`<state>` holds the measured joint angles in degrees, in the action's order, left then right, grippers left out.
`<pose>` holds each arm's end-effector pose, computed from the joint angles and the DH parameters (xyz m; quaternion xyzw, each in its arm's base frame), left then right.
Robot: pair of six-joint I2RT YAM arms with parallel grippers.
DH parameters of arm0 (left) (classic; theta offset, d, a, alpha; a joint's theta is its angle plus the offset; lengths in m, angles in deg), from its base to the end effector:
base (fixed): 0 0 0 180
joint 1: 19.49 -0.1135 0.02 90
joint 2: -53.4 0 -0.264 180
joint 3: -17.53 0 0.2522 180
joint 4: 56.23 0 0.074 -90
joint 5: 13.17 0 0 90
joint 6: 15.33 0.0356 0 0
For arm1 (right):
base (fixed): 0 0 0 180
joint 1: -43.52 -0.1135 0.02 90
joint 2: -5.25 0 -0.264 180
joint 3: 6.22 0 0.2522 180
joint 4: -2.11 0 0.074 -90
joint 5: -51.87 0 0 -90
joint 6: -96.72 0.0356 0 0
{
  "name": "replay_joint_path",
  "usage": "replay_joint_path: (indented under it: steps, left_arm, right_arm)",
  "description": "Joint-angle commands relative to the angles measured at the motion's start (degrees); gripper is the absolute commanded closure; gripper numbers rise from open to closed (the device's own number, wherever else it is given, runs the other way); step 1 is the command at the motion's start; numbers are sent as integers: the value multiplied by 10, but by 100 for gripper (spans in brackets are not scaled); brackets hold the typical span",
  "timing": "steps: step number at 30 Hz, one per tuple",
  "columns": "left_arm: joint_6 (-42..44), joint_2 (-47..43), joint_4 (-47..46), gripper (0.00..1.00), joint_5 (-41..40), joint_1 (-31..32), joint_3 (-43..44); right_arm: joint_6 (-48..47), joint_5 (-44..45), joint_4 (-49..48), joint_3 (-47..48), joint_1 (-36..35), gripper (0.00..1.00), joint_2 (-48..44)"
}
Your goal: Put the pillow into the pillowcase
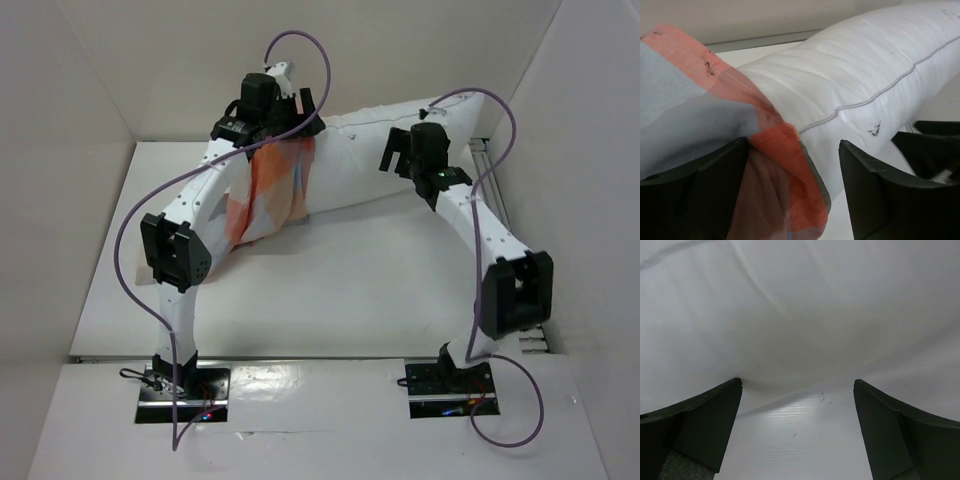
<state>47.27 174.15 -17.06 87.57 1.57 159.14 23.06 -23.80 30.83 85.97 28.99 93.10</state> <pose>0.4587 -0.1837 0.3960 0.0101 0.8088 -0.3085 0.5005 0.3511 0.0819 0.3516 0.0807 0.8327 0.0420 0.5461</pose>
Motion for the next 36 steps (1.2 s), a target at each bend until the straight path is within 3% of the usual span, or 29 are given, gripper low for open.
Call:
replay_joint_path:
  steps: [1,2,4,5,6,7,8,10,18,24,28,32,33,35,36]
  left_arm:
    - [-6,5,-3,14,12,2,-3]
    - [-6,11,-3,15,12,2,-3]
    - [-6,11,-3,25,12,-3,-3]
    - [1,11,-3,30,18,-3,-3]
    - [1,11,-3,45,18,-3,-8]
    - [1,11,-3,55,23,-3,-9]
    - [8,11,-3,66,24,-3,-15]
    - [8,11,6,100,24,-3,-15]
    - [13,-63,11,100,18,-3,-77]
    - [23,-130,30,100,18,2,-95]
    - [37,-172,90,100,30,31,-76]
    - [42,-122,147,100,60,39,-6]
    - [51,-104,147,92,60,39,8]
    - [62,-43,147,55,47,39,54]
    - [62,-25,147,48,42,39,71]
  right_arm:
    - [23,-33,-37,19,26,0,74]
    - [23,-39,-58,19,32,4,90]
    - [23,-47,-102,32,32,32,137]
    - [23,-38,-113,41,32,52,149]
    - [23,-38,-125,41,32,72,156]
    - [18,-38,-142,41,32,100,156]
    - [6,-30,-151,34,27,100,151]
    - [-1,-6,-197,-19,17,100,97]
    - [-11,32,-190,-155,-25,100,-116]
    - [-11,57,-85,-153,-64,100,-230]
    - [10,47,-9,-126,-87,100,-273]
    - [17,70,16,-104,-87,100,-270]
    - [17,77,16,-104,-87,100,-243]
    - [5,86,0,-99,-87,100,-207]
    - [-1,91,-21,-99,-87,100,-165]
